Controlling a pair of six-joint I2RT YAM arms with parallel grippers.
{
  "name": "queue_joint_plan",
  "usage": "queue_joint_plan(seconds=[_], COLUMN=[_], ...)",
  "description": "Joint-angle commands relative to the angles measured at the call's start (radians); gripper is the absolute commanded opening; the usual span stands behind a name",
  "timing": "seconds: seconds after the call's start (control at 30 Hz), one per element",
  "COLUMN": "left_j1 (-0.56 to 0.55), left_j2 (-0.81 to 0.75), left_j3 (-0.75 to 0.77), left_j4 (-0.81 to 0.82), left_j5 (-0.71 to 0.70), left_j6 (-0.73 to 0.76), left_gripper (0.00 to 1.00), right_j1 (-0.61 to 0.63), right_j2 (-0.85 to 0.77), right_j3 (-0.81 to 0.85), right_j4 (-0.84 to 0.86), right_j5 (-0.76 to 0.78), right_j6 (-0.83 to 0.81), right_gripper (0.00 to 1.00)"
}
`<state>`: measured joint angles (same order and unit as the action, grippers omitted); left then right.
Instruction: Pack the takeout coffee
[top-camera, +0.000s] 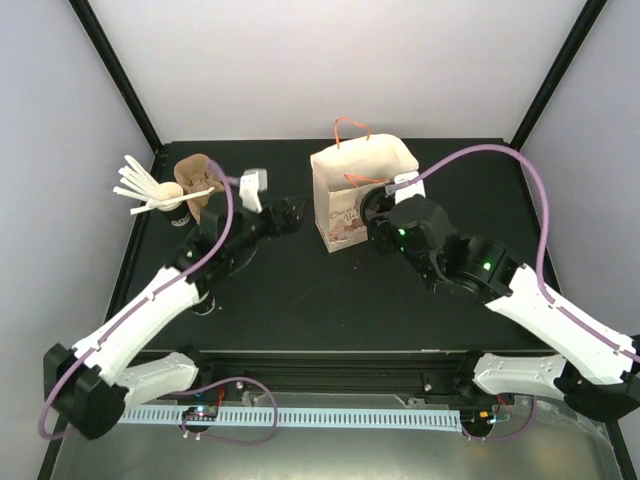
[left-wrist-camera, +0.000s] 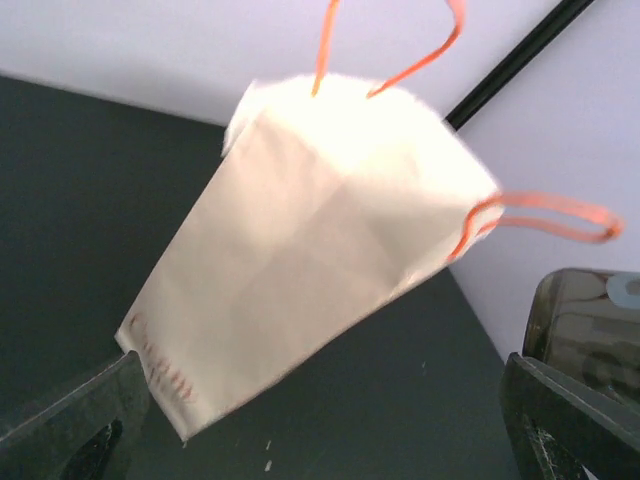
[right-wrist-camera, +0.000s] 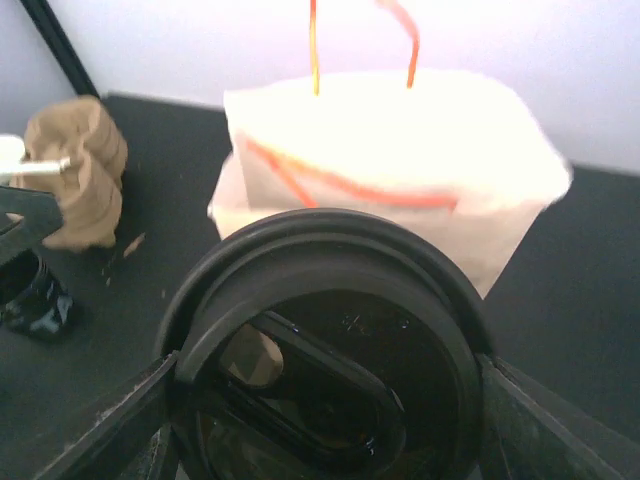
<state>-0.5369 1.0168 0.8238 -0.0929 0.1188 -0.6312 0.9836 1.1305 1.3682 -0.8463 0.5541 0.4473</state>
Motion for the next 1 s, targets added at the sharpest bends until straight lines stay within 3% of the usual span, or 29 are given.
queue_joint_plan(seconds=[0.0,0.1,0.2,0.37,0.7,0.83,0.97], left_j1=[0.007,0.009,0.009,0.009,0.010,0.018,0.022], left_j2=[0.205,0.368,0.480,0.596,0.778,0.865,0.848], left_j3=[0.295,0.521,0.650,0.760,0.986,1.143,1.155], left_j4=[-0.099,-0.216,-0.298,-0.449,-0.766,-0.925,-1.012], left_j5=[0.039,0.092,0.114,0.140,0.144,0.177,0.197], left_j6=[0.088,0.056,-0.026,-0.149,-0.191,-0.158,-0.064], left_gripper=[0.99,0.96,0.91,0.84,0.78,0.49,0.22], right_j1=[-0.005,-0.005,-0.005,-0.005,-0.005,-0.017,-0.110], right_j2=[-0.039,-0.045,-0.048,-0.073,-0.015,0.025,0.101], right_j3=[0.081,0.184,0.269,0.284,0.227,0.257,0.368], right_j4=[0.158,0.149,0.121,0.121,0.134,0.098,-0.014], right_j5=[0.157,0.185,0.177,0.226,0.198,0.128,-0.057], right_j6=[-0.193,-0.247,-0.283,-0.312,-0.340,-0.338,-0.291], right_gripper=[0.56,0.56,0.56,0.56,0.57,0.57,0.57])
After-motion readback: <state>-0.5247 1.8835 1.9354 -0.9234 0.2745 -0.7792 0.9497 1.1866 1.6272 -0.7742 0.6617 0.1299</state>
